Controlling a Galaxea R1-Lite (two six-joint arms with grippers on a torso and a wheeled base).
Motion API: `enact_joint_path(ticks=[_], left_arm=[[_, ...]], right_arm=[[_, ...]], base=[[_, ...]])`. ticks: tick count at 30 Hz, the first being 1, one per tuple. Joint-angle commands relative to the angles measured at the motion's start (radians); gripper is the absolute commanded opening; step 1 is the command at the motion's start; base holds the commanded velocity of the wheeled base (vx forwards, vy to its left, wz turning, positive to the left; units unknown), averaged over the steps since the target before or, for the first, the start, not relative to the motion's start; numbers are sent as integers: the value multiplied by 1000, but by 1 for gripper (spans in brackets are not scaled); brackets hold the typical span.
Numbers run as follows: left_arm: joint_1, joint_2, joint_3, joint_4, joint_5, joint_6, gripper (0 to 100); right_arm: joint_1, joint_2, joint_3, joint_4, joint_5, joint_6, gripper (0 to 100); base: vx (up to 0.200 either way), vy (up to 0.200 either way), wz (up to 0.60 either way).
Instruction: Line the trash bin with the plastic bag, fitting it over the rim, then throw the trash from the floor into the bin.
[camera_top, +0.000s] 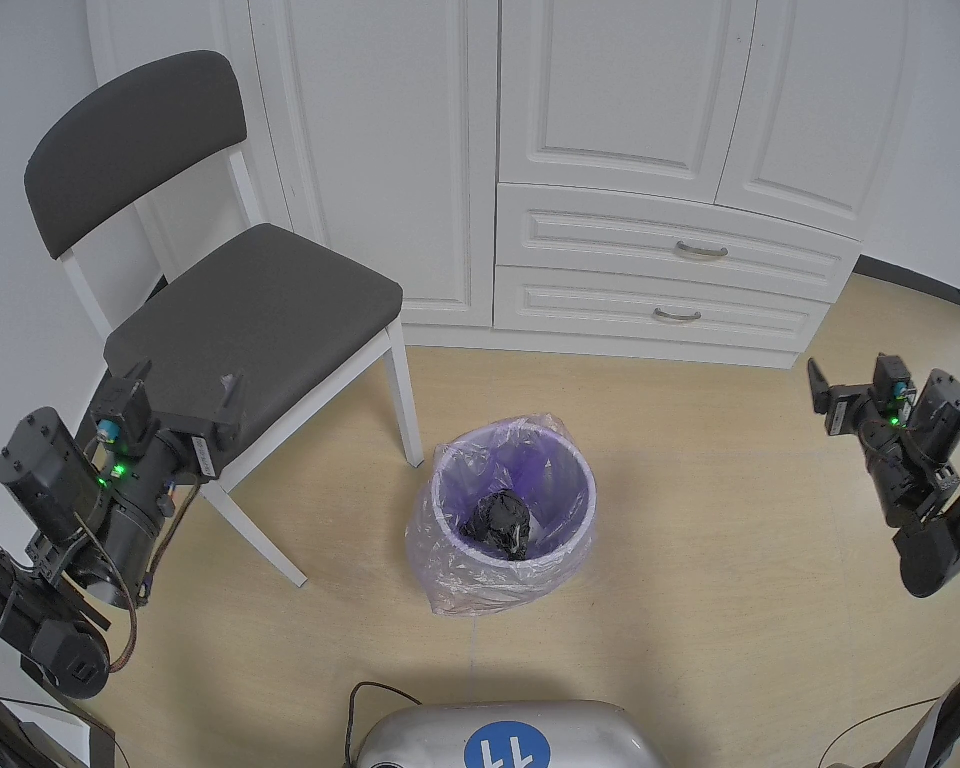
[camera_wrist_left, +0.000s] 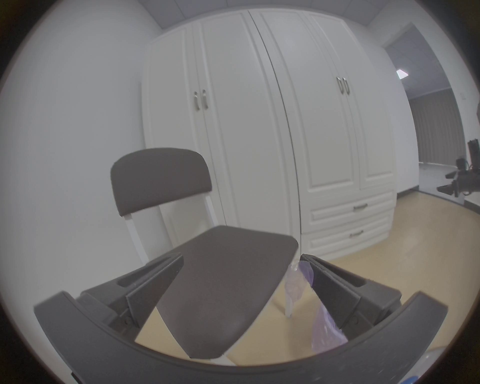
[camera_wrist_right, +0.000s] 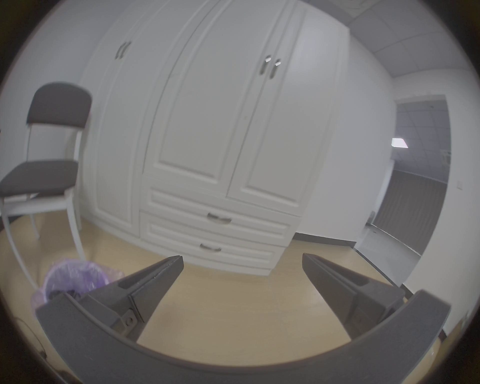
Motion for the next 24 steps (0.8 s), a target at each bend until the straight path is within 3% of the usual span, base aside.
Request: enact_joint_path(ticks=[1, 6, 10, 12, 13, 14, 15, 16, 19, 21, 24], left_arm=[[102, -145, -37, 2, -48, -42, 100], [223, -220, -54, 3, -147, -119, 100], [300, -314, -107, 89, -236, -142, 100], [304, -323, -115, 103, -240, -142, 100], [327, -435, -195, 298, -252, -142, 100], [327, -435, -195, 298, -252, -142, 100], [327, -538, -281, 509, -254, -148, 100], [327, -588, -324, 623, -254, -159, 100], [327, -729, -426, 910, -254, -217, 100], [327, -834, -460, 1088, -256, -243, 100], [327, -964, -472, 1260, -249, -245, 100]], right_arm=[[-41, -238, 26, 16, 11, 69, 100], [-4, -456, -34, 179, 11, 69, 100], [19, -669, -155, 492, 11, 69, 100], [19, -683, -164, 515, 11, 69, 100], [8, -790, -230, 713, 11, 70, 100], [8, -790, -230, 713, 11, 70, 100], [5, -844, -266, 820, 1, 87, 100], [5, -868, -272, 854, -5, 109, 100], [-1, -933, -267, 886, -24, 155, 100], [-2, -977, -247, 891, -75, 162, 100], [-1, -1058, -191, 891, -104, 162, 100]], base=[[0, 0, 0], [0, 0, 0], [0, 0, 0], [0, 0, 0], [0, 0, 0], [0, 0, 0], [0, 0, 0], [0, 0, 0], [0, 0, 0], [0, 0, 0], [0, 0, 0]])
